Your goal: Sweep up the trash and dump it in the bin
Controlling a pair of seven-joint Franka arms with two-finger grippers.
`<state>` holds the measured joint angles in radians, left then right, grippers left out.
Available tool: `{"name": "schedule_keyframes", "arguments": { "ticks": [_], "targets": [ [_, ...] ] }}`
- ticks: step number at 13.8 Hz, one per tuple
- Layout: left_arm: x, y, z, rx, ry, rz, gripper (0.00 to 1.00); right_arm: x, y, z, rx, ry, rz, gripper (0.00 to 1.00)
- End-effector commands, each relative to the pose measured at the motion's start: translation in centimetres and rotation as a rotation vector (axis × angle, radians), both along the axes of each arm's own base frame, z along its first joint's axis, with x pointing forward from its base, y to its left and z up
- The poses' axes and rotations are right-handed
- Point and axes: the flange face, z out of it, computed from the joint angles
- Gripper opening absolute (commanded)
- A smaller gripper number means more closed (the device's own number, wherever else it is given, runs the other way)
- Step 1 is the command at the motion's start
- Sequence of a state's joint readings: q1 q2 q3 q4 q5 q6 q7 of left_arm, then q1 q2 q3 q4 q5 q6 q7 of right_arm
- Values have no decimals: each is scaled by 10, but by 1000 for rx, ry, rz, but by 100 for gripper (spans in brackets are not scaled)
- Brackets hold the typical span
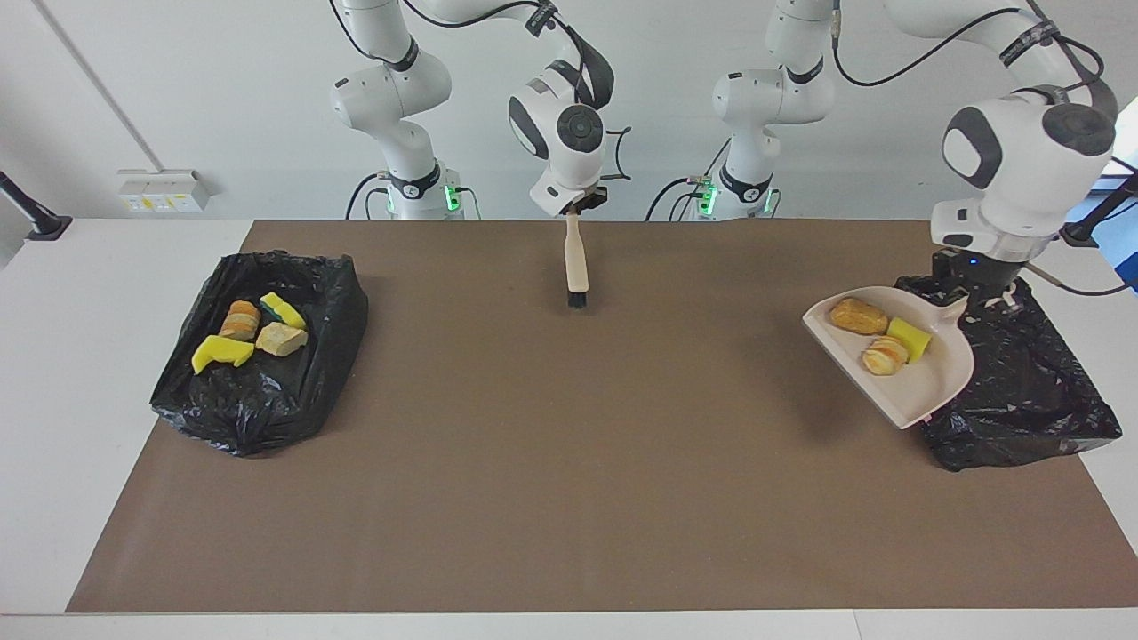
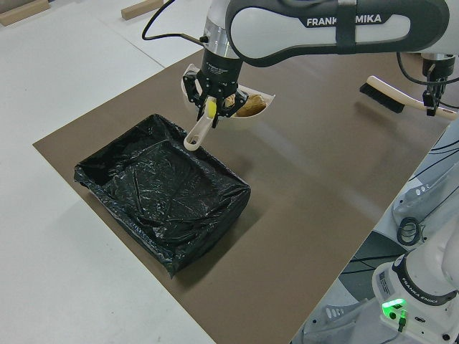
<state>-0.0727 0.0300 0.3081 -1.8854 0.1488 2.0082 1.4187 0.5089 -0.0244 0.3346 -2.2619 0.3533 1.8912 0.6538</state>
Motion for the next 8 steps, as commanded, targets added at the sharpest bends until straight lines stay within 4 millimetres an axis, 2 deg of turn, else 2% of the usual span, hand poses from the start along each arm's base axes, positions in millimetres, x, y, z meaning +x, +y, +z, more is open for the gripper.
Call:
{"name": "schedule_keyframes", "arguments": {
  "ticks": [1,5,6,8],
  "targets": [
    [11,50,18,35,-43,-82,0,3,-4,-6,37,-12,2,0],
    [4,138,27,162,-83,-260,0,21,-8,-13,56,-29,-29,0],
    [7,149,32,190,-86,-263,0,24,-10,-13,59,-28,-28,0],
    [10,159,38,353,-7,-319,0,24,-11,-14,56,-24,-24,0]
  ]
}}
